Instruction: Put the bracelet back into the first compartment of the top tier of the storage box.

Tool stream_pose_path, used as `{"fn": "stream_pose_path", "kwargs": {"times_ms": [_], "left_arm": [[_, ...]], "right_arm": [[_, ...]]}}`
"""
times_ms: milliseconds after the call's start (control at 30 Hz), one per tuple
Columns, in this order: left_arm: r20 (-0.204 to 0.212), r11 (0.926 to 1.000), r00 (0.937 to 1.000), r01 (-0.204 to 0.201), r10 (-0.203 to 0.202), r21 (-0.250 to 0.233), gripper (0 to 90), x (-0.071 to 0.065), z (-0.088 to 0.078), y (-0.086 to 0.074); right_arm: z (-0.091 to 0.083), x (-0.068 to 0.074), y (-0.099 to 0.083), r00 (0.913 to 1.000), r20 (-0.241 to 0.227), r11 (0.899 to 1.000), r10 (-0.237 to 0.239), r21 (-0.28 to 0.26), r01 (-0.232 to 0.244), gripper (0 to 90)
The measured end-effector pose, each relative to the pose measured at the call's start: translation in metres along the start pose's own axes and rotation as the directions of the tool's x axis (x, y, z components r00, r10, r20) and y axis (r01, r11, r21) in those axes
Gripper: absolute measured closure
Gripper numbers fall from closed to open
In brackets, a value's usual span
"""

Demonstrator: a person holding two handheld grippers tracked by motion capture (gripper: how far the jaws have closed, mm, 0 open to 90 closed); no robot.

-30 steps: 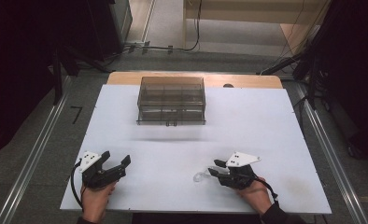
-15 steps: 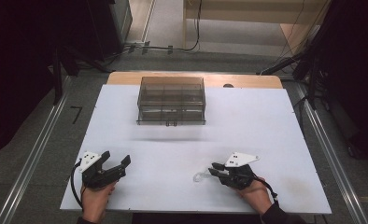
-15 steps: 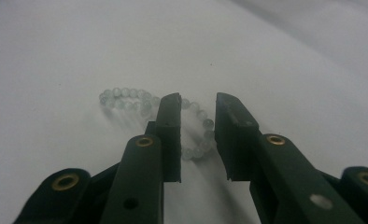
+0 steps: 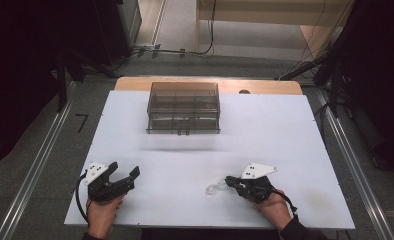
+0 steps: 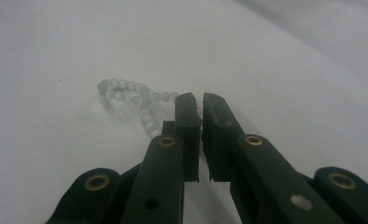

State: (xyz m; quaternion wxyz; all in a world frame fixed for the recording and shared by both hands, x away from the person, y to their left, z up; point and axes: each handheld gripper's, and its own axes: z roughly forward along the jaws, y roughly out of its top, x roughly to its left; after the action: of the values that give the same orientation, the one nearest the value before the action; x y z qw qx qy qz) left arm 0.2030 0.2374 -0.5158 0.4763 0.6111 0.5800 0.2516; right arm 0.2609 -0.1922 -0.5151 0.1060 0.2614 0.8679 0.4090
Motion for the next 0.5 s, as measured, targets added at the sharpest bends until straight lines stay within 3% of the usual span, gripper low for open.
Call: {"fn": "stream_pose_path", "kwargs": {"times_ms": [500], "left_arm": [[-0.001, 1.0, 1.0, -0.001, 0.001, 0.004, 14.5, -0.0005, 0.0009, -0.0002]], "right_arm": [[-0.0102, 0.0011, 0.0069, 1.0, 0.003, 0.998, -0.005, -0.067, 0.006, 82.8]]}}
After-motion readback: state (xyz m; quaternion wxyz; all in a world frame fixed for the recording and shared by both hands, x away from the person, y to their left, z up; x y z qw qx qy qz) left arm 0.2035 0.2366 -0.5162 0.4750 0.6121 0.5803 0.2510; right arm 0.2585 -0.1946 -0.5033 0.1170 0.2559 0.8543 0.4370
